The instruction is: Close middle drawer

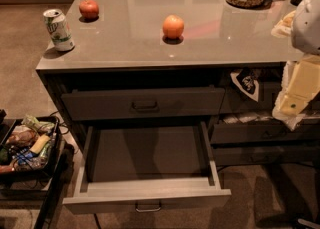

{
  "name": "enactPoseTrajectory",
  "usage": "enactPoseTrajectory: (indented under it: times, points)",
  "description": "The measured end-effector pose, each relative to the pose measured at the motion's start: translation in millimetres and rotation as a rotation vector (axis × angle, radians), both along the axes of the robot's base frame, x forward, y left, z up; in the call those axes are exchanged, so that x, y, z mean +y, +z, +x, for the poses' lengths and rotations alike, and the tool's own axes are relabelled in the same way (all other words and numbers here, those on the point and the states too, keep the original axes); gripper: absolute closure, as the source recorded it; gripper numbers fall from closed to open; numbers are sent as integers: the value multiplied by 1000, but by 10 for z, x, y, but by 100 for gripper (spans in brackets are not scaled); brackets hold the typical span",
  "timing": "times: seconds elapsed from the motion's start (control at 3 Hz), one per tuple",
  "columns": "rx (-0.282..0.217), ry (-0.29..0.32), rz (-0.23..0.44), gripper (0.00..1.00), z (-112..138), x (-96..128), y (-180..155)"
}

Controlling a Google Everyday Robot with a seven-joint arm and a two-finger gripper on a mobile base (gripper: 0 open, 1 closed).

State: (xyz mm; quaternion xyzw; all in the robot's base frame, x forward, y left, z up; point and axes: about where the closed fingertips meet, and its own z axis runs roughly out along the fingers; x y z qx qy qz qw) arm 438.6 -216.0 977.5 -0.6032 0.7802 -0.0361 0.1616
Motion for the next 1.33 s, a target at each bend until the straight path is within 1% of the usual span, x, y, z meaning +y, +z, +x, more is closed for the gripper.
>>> enactPoseTrajectory:
  times: [0.33,0.67,1.0,1.33]
  points:
    - [-17,12,-1,0,-3,22,9]
    - [-69,75,33,0,-136,61,-81]
    - [-128,117,142,0,-225,-86,-343]
    - [-118,207,309,0,-295,-79,-605]
